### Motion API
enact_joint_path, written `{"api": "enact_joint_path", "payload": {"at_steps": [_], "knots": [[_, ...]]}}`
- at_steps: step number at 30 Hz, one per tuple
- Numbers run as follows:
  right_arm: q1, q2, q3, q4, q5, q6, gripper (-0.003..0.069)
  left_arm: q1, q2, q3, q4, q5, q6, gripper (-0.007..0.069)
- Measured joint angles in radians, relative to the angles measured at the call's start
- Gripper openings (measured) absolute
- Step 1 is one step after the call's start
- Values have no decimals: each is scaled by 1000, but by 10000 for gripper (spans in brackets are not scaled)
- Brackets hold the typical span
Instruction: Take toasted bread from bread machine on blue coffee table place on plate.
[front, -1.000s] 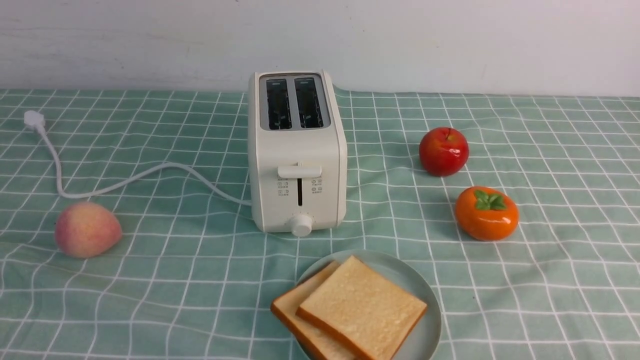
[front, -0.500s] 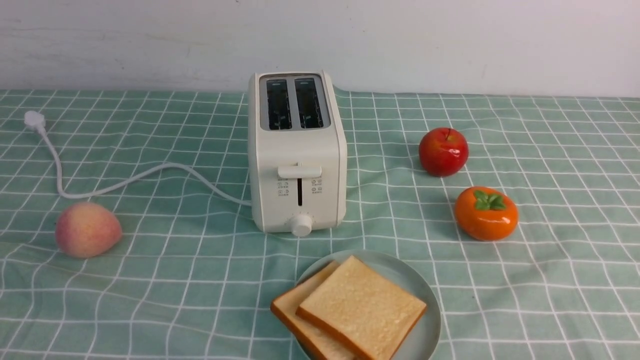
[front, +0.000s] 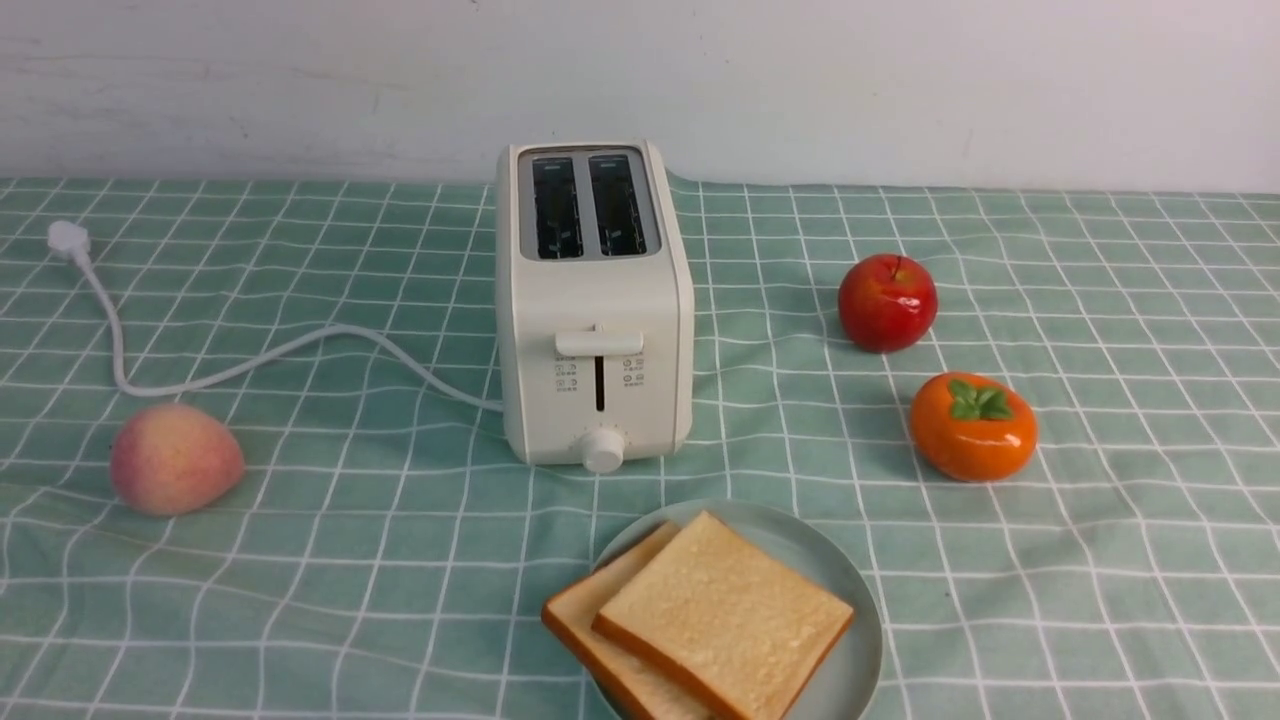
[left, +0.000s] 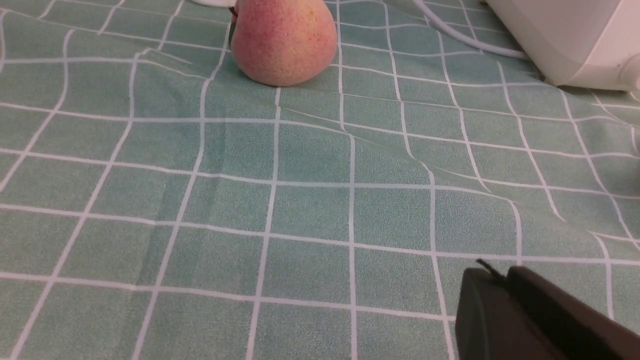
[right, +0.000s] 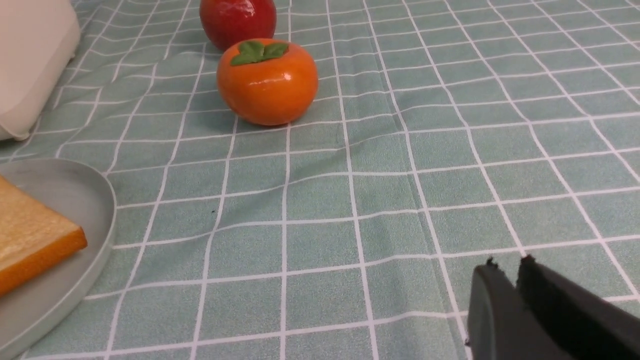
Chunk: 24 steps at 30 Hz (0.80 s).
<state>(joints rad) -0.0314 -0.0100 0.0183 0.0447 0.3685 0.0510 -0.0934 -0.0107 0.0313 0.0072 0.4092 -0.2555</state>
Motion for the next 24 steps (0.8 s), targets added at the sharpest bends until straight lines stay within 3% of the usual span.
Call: {"api": "enact_joint_path", "payload": {"at_steps": [24], "knots": [[0, 0, 0, 0, 0, -2, 106, 0, 0, 0, 0, 0, 0, 56]]}}
